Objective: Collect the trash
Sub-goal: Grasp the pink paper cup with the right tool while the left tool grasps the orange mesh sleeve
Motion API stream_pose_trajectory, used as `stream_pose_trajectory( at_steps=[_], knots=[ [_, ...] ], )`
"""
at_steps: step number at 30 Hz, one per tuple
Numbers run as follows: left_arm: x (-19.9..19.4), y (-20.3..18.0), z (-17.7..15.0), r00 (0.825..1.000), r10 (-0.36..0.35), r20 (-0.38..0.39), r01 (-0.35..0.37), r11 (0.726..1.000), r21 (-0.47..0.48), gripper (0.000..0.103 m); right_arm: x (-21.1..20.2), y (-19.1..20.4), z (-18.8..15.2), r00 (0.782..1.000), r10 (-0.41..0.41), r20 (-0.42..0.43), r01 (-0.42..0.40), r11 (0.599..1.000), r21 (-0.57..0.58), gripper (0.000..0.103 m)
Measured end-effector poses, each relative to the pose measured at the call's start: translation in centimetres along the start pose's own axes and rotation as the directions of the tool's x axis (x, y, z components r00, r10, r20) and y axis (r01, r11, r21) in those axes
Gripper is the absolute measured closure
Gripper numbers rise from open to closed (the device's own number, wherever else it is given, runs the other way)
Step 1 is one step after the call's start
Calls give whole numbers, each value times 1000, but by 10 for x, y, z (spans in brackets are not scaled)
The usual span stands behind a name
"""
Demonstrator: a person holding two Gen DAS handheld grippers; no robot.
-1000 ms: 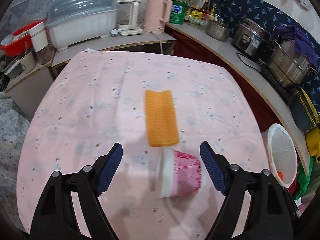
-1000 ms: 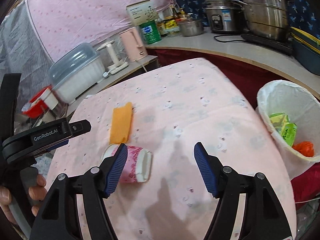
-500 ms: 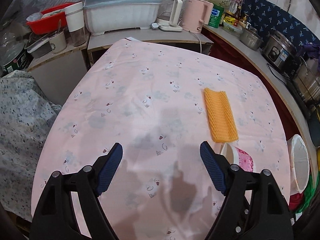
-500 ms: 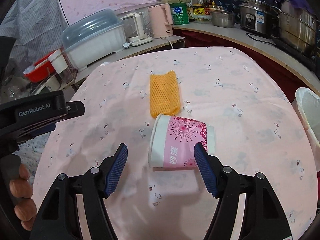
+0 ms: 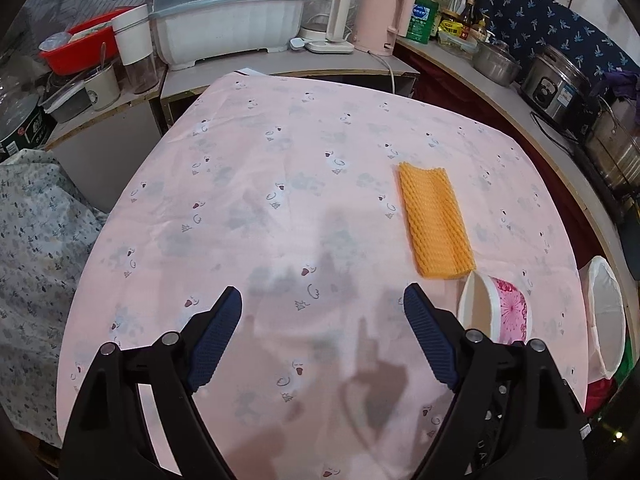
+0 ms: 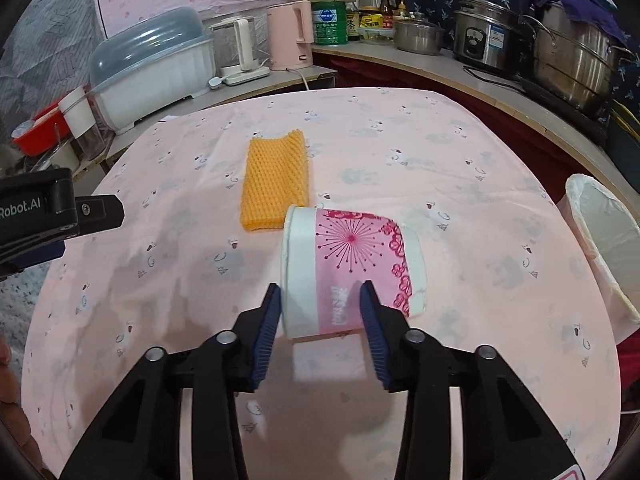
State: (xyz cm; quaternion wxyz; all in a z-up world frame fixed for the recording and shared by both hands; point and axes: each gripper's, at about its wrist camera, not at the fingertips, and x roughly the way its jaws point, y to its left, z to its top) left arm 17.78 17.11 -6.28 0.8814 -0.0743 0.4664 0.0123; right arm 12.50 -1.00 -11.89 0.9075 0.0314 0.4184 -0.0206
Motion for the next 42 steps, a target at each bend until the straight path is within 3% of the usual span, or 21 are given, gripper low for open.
stream_pose_trajectory(
  at_steps=[6, 12, 17, 27, 28, 30, 33, 37, 38, 42],
  knots=[
    [10, -28, 1, 1000, -21, -9, 21, 999, 42, 20, 0, -37, 4, 1000, 7, 9, -8, 995, 98, 92],
    [32, -53, 4, 998, -43, -47, 46, 997, 64, 20, -1, -73, 15, 999, 6, 34, -12, 982, 190, 99],
    [48, -75, 12, 997, -58, -54, 62, 996, 69, 13, 1, -93, 28, 998, 10, 55, -22, 973, 230, 100],
    [98, -103, 22, 993, -30, -117, 41, 995, 96, 14, 17, -113, 47, 998, 19, 63, -35, 964, 263, 101],
    [100, -104, 22, 992, -30, -119, 42, 994, 99, 16, 18, -114, 47, 998, 21, 62, -37, 964, 265, 101],
    [105, -106, 22, 989, -45, -138, 60, 992, 109, 37, 21, -117, 49, 998, 26, 61, -41, 963, 266, 101],
    [104, -110, 23, 990, -51, -132, 67, 990, 123, 56, 22, -119, 49, 998, 30, 61, -46, 961, 272, 101],
    [95, -115, 23, 990, -72, -122, 88, 988, 126, 72, 18, -123, 49, 997, 28, 67, -46, 958, 282, 102],
    [92, -116, 24, 991, -75, -114, 90, 987, 131, 80, 17, -124, 49, 997, 27, 69, -45, 958, 283, 102],
    [79, -124, 22, 985, -120, -125, 136, 982, 129, 83, 8, -129, 48, 996, 21, 82, -44, 956, 290, 102]
  ],
)
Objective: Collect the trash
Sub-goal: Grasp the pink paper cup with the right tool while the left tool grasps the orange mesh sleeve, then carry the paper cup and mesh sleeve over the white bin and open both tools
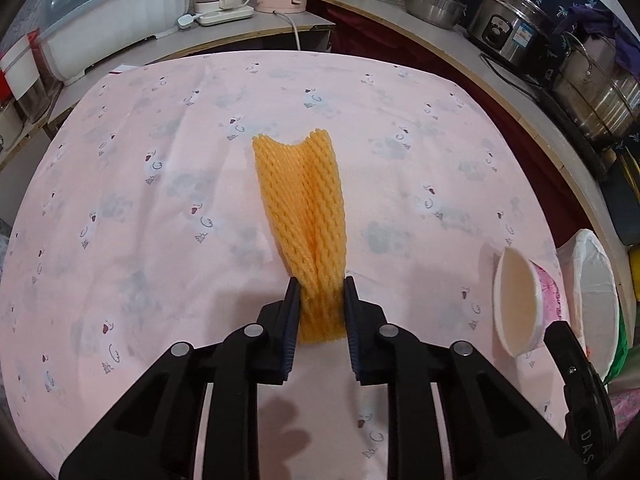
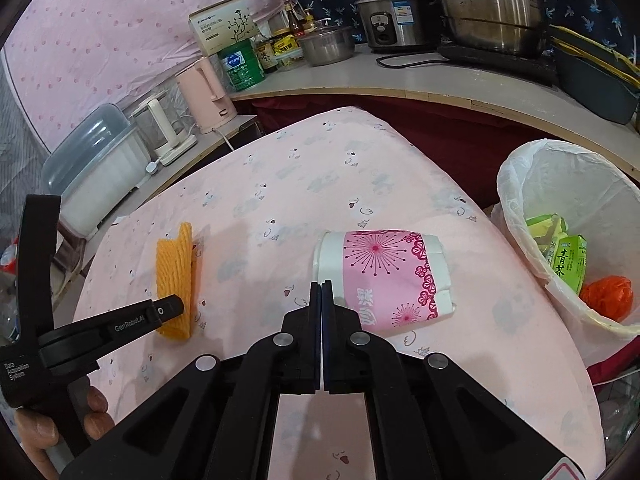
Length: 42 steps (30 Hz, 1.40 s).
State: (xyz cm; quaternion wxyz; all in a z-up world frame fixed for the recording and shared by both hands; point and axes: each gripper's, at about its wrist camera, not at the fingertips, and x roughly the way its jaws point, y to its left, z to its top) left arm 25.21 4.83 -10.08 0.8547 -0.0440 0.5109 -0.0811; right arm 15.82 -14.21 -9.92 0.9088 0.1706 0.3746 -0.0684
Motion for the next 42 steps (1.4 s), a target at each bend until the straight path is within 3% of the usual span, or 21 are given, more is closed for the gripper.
stream_pose_trajectory(
  at_steps=[7, 15, 23, 31, 35, 38, 42],
  knots=[
    [-20, -19, -10, 999, -29, 23, 28, 999, 36, 83, -15, -13, -3, 1000, 1, -3, -1, 999, 42, 98],
    [-29, -23, -20, 999, -42, 24, 41, 997, 67, 83, 2, -34, -27, 985, 147, -90, -121, 962, 245, 65],
    [-29, -19, -20, 999, -48, 26, 46, 997, 68, 83, 14, -41, -19, 970, 232, -70, -190, 908, 374, 42],
    [-33, -25, -18, 997, -70, 36, 66, 994, 91, 83, 33, -78, -20, 956, 292, -41, -216, 788, 576, 40],
    [-30, -31, -17, 996, -79, 29, 75, 992, 102, 83, 38, -84, -13, 955, 296, -21, -225, 770, 597, 40],
    [-28, -37, -18, 996, -83, 23, 80, 990, 115, 83, 45, -84, -11, 952, 306, -28, -229, 769, 597, 64],
    [-29, -46, -20, 996, -89, 22, 85, 987, 135, 83, 49, -86, -14, 943, 332, -13, -254, 746, 616, 71]
  ],
)
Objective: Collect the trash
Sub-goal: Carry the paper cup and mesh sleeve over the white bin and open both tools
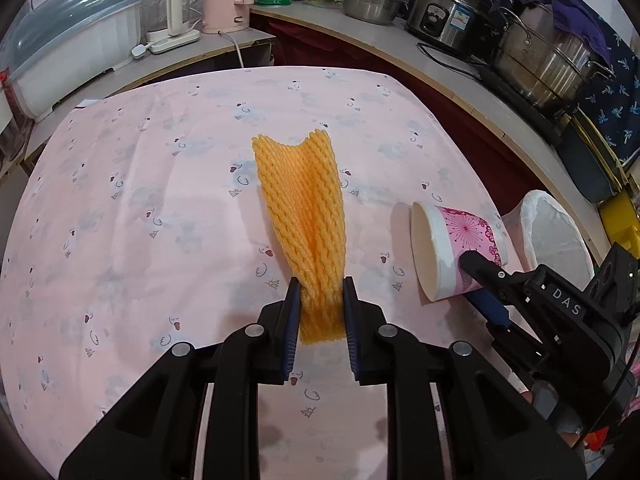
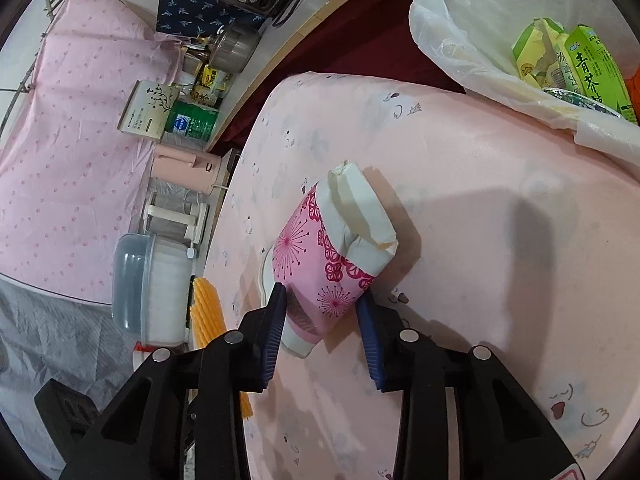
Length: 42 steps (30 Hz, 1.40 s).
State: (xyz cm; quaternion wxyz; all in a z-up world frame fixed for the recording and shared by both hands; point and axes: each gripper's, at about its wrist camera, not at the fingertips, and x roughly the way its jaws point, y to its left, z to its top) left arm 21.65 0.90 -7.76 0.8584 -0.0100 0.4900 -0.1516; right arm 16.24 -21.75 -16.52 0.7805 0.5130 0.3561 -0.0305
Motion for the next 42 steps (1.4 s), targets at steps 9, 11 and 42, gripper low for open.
stream_pose_trajectory(
  at_steps=[9, 11, 42],
  knots=[
    [-14, -36, -1, 999, -30, 20, 29, 998, 59, 83, -28, 12, 6, 998, 4, 69, 1, 998, -70, 80],
    [-18, -48, -2, 999, -38, 26, 36, 996, 81, 83, -37, 12, 8, 996, 7, 84, 0, 997, -78, 80],
    [-11, -261, -37, 979, -195, -50, 199, 897, 395, 83, -193, -102, 70, 926, -68, 371, 45, 996, 73, 80]
  ],
)
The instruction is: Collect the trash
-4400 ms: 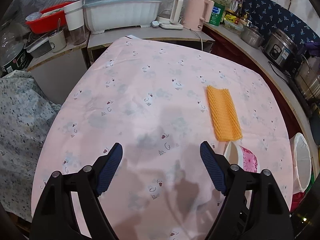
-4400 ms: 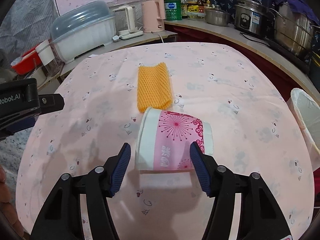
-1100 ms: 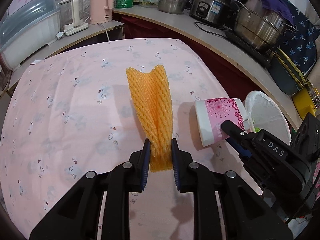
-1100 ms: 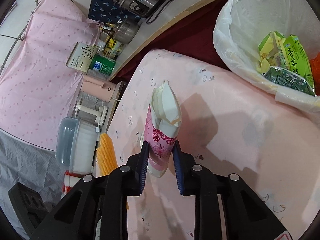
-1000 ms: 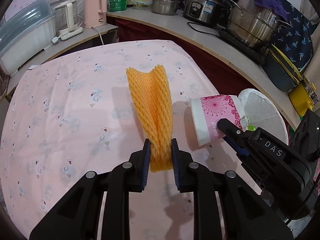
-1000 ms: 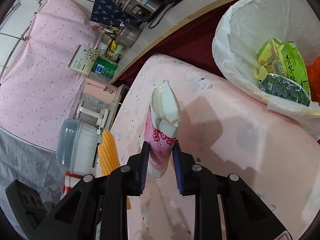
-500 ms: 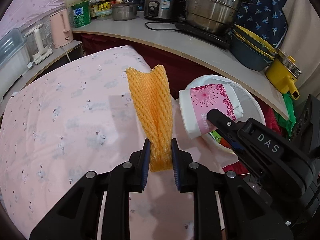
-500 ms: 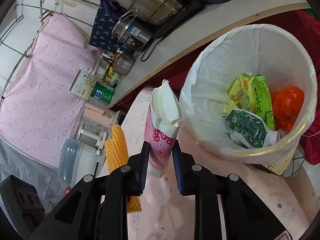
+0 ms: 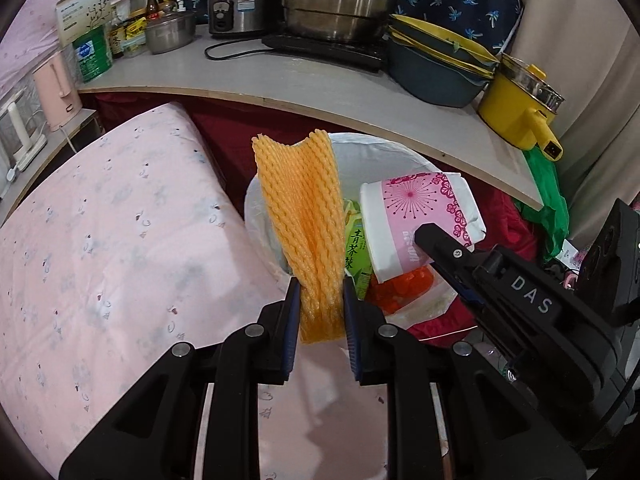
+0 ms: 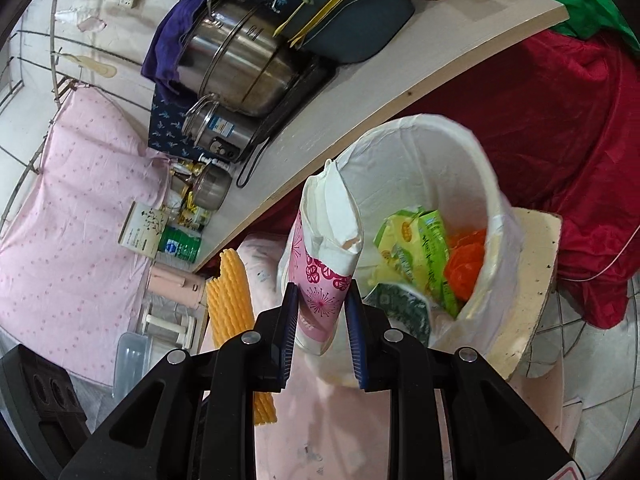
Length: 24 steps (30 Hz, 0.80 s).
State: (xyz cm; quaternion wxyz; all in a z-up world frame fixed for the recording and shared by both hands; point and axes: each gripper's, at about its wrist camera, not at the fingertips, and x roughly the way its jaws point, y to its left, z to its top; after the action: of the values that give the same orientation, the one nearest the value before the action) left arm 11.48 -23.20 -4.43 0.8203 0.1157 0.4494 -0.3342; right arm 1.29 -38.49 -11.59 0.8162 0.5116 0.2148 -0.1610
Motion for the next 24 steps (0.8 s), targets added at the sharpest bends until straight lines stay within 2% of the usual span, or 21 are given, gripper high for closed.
stream_pose_trajectory(
  at_steps=[4, 8, 12, 20, 24],
  knots=[
    [12, -7, 9, 1000, -29, -11, 29, 1000, 10, 83, -1, -10, 9, 1000, -24, 19, 24, 1000, 5, 80],
    [22, -7, 19, 999, -53, -7, 53, 999, -3, 76, 3, -15, 15, 998, -50, 28, 50, 999, 1, 79],
    [29, -5, 26, 999, -33, 0, 33, 999, -15, 54, 6, -14, 21, 996, -84, 41, 84, 996, -19, 75],
    [30, 7, 27, 1000, 8, 8, -8, 999, -40, 46, 9, -10, 23, 994, -100, 52, 101, 994, -31, 75],
    [22, 14, 26, 999, 40, 35, -39, 998, -53, 36, 8, -7, 20, 992, -109, 62, 111, 993, -34, 67]
  ],
)
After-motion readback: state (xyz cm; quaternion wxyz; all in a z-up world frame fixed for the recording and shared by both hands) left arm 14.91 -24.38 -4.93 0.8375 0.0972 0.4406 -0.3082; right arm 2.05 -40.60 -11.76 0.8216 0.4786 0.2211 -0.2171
